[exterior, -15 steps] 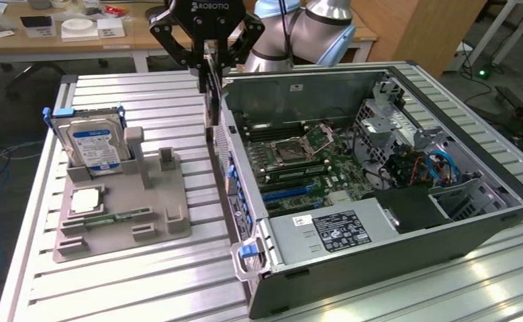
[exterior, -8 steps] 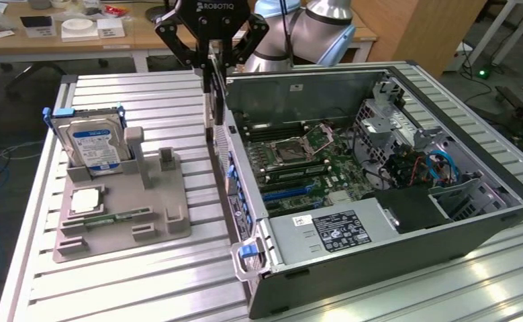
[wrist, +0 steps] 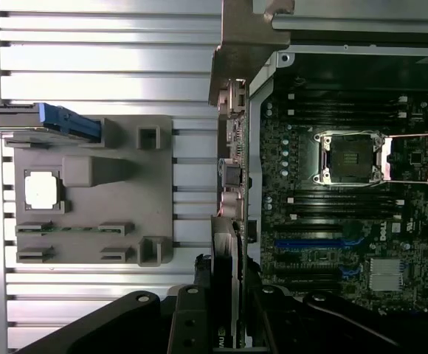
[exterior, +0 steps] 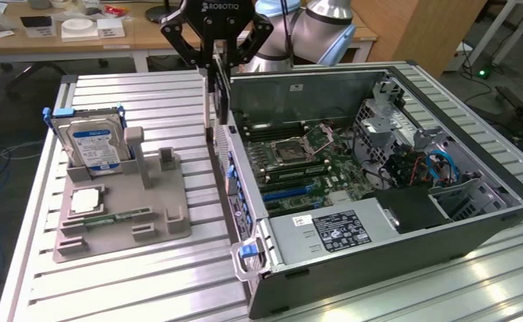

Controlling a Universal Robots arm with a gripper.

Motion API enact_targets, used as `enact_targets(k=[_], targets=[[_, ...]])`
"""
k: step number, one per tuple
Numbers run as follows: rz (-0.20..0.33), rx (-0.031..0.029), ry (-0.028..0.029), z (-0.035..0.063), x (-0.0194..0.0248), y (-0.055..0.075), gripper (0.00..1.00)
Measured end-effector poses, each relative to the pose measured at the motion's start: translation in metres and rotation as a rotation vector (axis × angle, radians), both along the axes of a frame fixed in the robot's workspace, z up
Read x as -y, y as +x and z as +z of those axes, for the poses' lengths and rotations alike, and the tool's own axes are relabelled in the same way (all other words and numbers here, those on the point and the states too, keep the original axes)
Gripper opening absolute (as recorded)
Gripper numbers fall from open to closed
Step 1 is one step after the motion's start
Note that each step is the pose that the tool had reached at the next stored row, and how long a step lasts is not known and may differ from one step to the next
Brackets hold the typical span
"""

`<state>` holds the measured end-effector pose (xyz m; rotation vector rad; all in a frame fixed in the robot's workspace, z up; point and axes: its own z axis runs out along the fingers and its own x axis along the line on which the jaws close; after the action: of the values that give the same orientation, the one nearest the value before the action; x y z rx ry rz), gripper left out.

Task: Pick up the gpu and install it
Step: 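Pick up the gpu and move the gpu toward the slot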

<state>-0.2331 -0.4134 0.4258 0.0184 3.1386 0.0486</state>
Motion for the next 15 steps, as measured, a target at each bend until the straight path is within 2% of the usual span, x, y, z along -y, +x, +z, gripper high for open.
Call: enact_targets(k=[15], targets=[[0.000,0.0001,0.0001,-0.0002,0.0000,0.012,0.27]])
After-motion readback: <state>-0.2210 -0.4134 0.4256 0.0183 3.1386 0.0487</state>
